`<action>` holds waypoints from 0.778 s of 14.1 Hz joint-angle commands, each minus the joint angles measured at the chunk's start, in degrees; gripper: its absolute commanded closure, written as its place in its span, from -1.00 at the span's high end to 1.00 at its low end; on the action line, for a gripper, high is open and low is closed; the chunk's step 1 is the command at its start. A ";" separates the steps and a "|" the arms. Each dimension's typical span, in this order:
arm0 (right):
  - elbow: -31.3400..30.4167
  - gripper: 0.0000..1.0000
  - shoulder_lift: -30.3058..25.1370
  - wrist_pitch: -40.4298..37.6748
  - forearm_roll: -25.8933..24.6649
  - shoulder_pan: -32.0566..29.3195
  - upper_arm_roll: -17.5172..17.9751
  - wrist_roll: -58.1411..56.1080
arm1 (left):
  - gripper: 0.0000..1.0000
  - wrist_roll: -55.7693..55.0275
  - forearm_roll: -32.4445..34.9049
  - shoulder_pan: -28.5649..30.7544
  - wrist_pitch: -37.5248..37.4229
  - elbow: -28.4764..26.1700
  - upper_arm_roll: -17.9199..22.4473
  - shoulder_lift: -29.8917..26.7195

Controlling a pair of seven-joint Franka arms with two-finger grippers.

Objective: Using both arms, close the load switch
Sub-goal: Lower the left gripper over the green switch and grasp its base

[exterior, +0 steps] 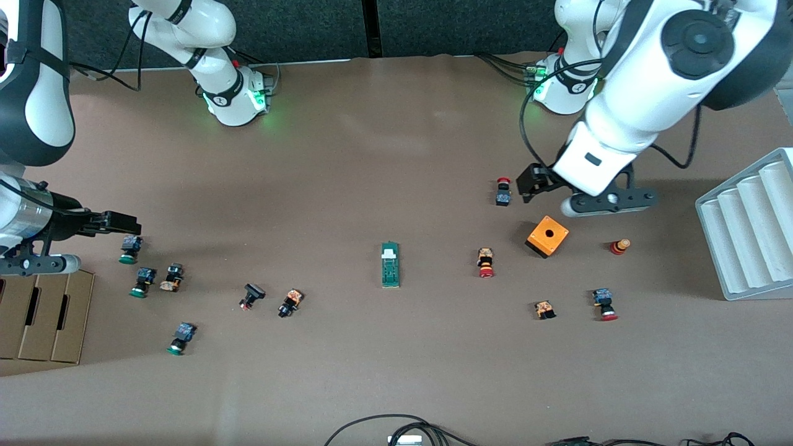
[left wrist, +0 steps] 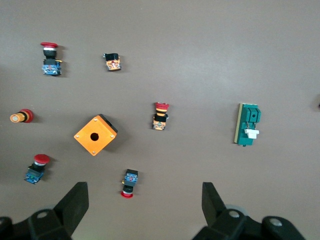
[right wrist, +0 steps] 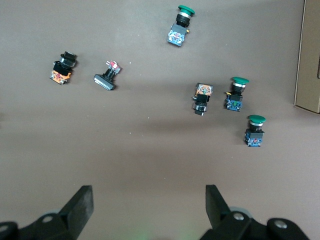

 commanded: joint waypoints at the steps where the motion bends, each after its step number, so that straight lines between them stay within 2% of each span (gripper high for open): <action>1: 1.16 1.00 0.67 0.20 -0.35 0.07 0.09 -0.38 | 1.00 -3.19 1.82 -2.50 0.33 1.81 -0.10 1.99; 5: 1.16 1.00 0.85 0.73 -0.35 0.16 0.09 -0.47 | 1.00 -11.69 6.19 -11.53 9.88 1.19 -0.10 6.72; 7: 1.16 1.00 1.03 0.90 -0.35 0.16 0.09 -0.38 | 1.00 -20.12 11.37 -16.37 13.77 1.10 -0.10 9.54; 11: 1.16 1.00 1.29 0.99 -0.44 0.07 0.09 -0.21 | 1.00 -34.55 24.99 -24.91 15.88 1.19 -0.10 14.81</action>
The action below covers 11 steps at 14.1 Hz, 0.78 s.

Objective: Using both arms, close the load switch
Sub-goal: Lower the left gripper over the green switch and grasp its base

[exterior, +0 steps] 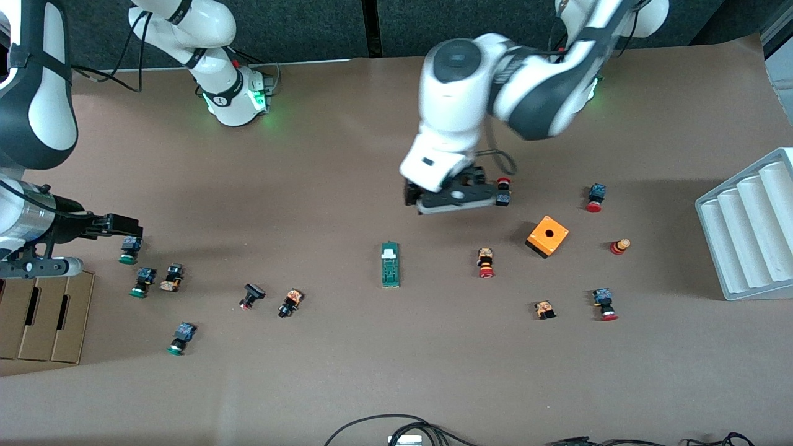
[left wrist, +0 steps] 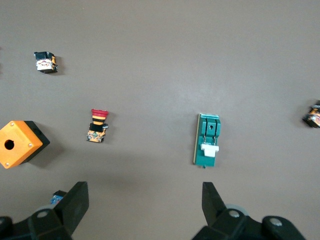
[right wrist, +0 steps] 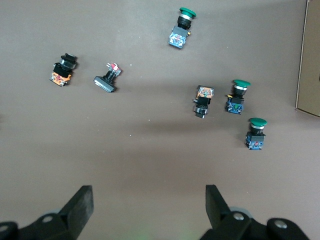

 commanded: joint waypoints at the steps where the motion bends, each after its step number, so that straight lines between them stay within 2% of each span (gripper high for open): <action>1: 1.24 1.00 0.65 0.24 -0.44 0.00 0.00 -0.09 | 1.00 -7.86 7.17 -3.88 2.11 1.35 0.55 3.52; 5: 1.25 1.00 0.65 0.24 -0.35 0.09 0.00 -0.18 | 1.00 -16.22 13.06 -6.08 10.11 1.26 0.55 8.88; 11: 1.25 1.00 0.73 0.24 -0.35 0.00 0.09 -0.27 | 0.98 -35.01 31.50 -12.41 10.74 0.74 0.64 15.12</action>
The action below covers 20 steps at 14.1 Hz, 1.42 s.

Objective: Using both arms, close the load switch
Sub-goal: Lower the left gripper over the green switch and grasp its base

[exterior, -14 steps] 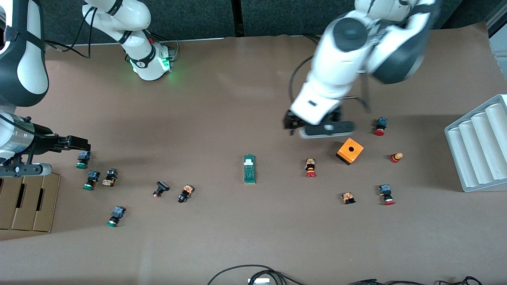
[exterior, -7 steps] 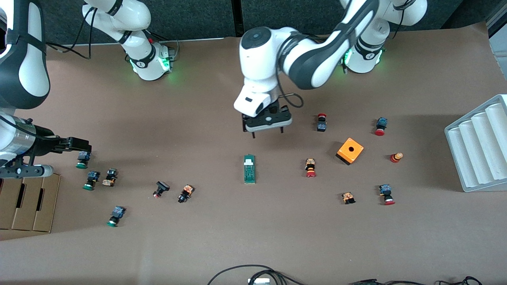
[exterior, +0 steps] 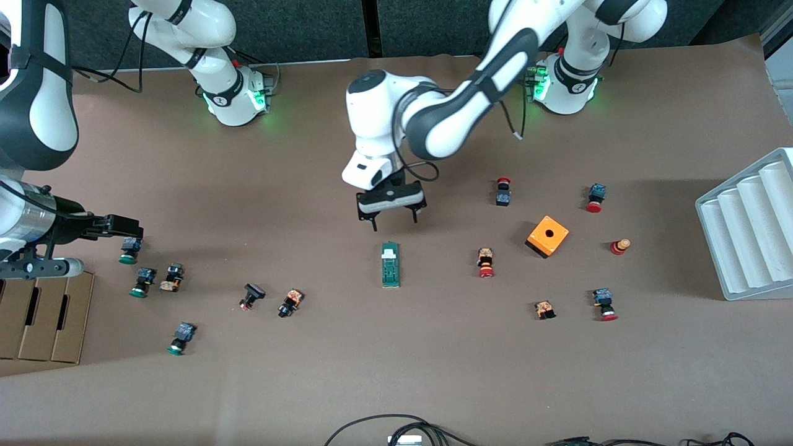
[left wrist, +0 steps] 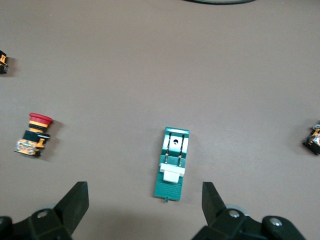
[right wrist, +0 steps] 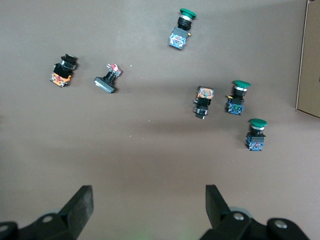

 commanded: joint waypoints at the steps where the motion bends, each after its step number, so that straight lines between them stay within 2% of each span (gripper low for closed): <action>1: 1.12 1.00 0.81 0.07 -0.35 0.00 0.06 -0.27 | 0.98 -7.82 7.95 -2.08 0.38 0.25 0.61 2.65; 5: 1.21 1.00 0.81 -0.02 -0.35 0.00 0.06 -0.27 | 0.98 -14.42 15.61 -1.91 7.84 -1.42 0.70 5.46; 7: 1.21 1.00 0.98 0.07 -0.44 0.00 0.06 -0.27 | 0.98 -16.36 18.78 -2.08 8.03 -3.08 0.70 6.17; 12: 1.21 1.00 1.68 1.30 -0.35 -0.08 0.15 -0.62 | 0.94 -29.95 35.01 -2.08 9.70 -4.32 0.70 10.12; 15: 2.25 1.00 1.86 2.09 -0.26 -0.08 0.24 -2.02 | 0.94 -44.71 48.10 -3.48 7.61 -6.42 1.13 11.70; 20: 2.52 0.98 1.42 2.27 0.17 -0.35 0.06 -9.67 | 0.95 -46.68 54.11 -6.74 -1.53 -5.12 1.66 16.27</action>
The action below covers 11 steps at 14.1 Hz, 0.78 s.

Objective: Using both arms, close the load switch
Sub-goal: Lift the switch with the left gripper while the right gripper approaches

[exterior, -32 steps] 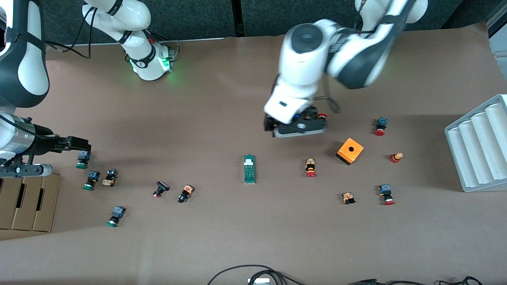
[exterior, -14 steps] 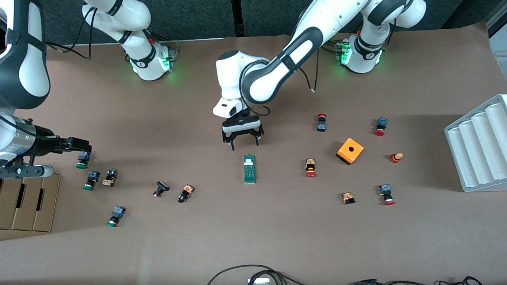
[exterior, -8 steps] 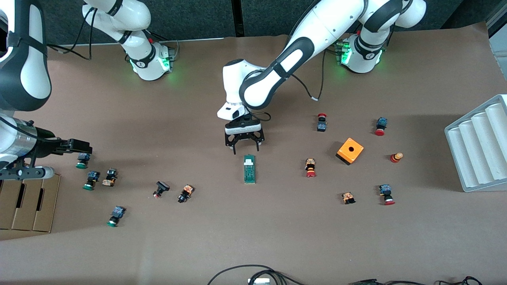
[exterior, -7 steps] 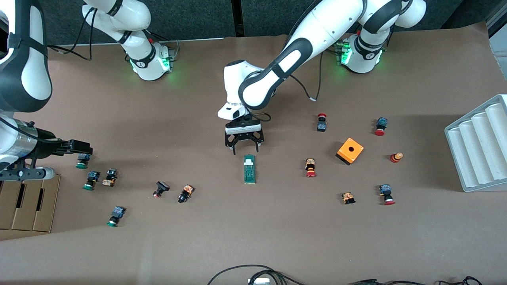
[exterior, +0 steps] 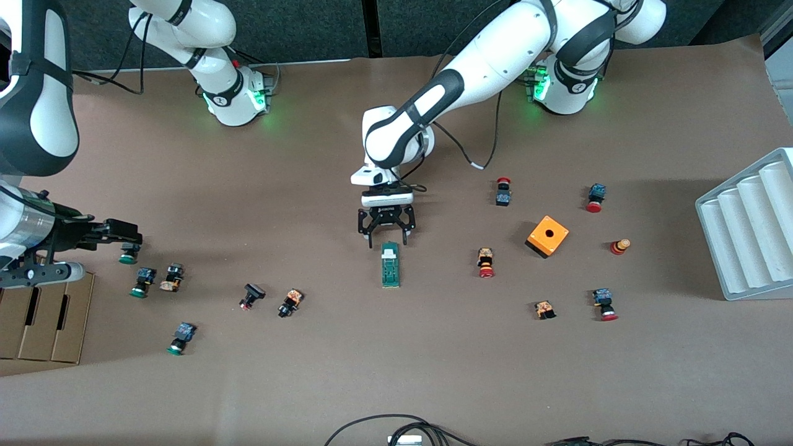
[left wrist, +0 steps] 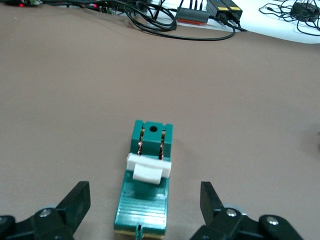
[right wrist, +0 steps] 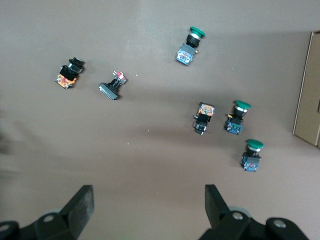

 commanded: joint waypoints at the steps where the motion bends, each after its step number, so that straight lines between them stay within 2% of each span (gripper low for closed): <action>1: 1.18 0.99 0.12 0.37 0.53 -0.10 0.35 -2.64 | 0.95 -2.05 3.30 -2.63 -4.10 1.90 1.13 2.77; 7: 1.97 0.99 0.56 2.12 -0.26 7.62 0.35 -4.75 | 0.83 -5.90 6.10 -3.25 -5.43 2.52 1.21 4.44; 9: 1.97 0.99 2.48 4.05 -0.09 9.04 0.35 -5.27 | 0.79 -8.54 9.26 -3.33 -7.79 2.52 1.21 5.76; 11: 2.06 0.99 5.12 4.76 0.70 8.78 0.44 -6.94 | 0.72 -9.61 9.54 -5.70 -10.43 3.13 1.21 7.26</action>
